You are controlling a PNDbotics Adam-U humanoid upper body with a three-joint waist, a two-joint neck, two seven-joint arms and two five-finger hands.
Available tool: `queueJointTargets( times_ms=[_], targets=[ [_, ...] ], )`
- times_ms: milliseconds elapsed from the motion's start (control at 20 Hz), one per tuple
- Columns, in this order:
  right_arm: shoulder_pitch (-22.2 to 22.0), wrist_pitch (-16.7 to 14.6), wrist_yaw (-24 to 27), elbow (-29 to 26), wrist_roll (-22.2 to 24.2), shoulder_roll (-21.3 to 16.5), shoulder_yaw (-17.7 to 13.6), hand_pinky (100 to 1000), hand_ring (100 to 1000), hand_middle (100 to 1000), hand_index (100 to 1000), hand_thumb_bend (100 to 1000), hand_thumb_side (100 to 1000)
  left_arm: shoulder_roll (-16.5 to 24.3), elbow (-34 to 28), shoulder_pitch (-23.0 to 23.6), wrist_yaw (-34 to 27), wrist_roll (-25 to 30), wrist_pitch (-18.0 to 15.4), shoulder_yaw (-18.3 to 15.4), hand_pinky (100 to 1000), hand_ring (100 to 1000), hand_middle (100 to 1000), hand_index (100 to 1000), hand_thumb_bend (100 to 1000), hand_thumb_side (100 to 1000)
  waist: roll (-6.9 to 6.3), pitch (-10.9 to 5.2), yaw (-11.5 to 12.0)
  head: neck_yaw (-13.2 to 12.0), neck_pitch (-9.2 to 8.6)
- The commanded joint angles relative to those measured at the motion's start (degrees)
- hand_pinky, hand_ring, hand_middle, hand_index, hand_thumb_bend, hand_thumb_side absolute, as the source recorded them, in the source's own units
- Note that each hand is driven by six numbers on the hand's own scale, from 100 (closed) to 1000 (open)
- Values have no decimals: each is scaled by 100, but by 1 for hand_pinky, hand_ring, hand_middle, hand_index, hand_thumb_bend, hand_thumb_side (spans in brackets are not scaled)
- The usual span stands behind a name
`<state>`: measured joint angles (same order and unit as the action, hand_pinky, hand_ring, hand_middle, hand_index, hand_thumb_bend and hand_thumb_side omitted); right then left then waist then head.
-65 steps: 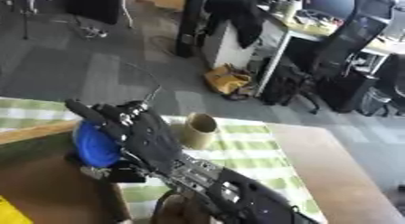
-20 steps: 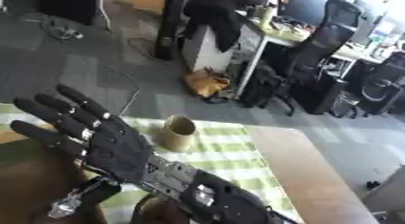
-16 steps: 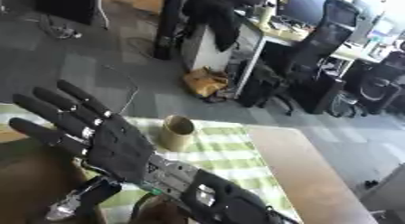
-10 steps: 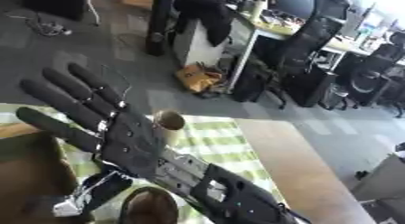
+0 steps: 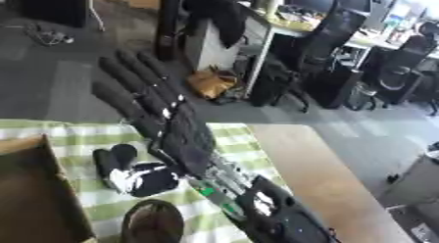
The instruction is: Pick up objects on the table and place them in the box.
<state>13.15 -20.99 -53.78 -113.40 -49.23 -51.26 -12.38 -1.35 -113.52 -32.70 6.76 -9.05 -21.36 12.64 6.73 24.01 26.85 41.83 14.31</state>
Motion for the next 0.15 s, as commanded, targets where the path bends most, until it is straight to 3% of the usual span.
queueJointTargets(
  times_ms=[50,150],
  targets=[
    [-131,-377,346,-119,-274,33,-471,1000,1000,1000,1000,100,1000,-4,-107,22,106,-83,13,-76,785,1000,978,832,189,1000,-140,-235,-186,-820,66],
    [-311,-434,651,-119,-274,139,-555,1000,1000,1000,1000,100,1000,27,-107,83,169,-135,63,-133,787,1000,982,835,188,1000,-295,-327,-469,-1402,113]
  ],
)
